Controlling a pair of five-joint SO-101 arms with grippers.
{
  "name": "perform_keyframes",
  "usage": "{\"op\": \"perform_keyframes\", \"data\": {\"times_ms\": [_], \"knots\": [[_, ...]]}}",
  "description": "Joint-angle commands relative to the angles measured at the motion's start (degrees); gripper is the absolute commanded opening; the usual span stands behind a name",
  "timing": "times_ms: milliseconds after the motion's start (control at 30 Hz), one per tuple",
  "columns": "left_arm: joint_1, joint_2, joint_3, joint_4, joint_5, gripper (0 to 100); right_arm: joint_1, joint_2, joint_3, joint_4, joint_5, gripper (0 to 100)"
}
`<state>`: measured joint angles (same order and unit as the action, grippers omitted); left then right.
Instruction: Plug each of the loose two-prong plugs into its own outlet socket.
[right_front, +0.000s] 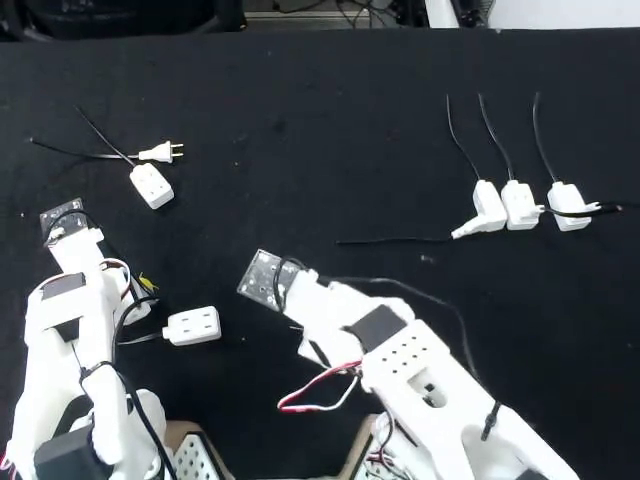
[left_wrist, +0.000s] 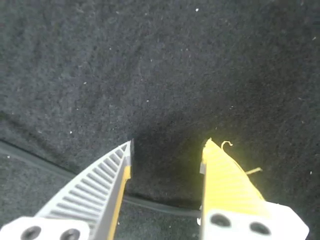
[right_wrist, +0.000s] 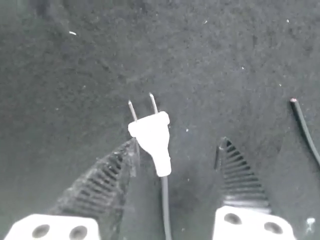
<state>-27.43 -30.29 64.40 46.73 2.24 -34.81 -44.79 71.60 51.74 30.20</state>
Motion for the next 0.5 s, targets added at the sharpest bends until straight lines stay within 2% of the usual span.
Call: {"op": "perform_keyframes", "data": {"times_ms": [0,233,467], "knots": [[0.1,-1.4,-0.3,-0.5,0.4,23,-1.0,0.7,0.0,-4.0,0.3,24.7],[0.1,-1.4,-0.3,-0.5,0.4,23,-1.0,8.7,0.0,-9.8,0.4,24.7],[0.1,-1.4,-0.3,-0.5,0.4,23,-1.2,12.0,-1.3,-9.2,1.8,24.7]]}}
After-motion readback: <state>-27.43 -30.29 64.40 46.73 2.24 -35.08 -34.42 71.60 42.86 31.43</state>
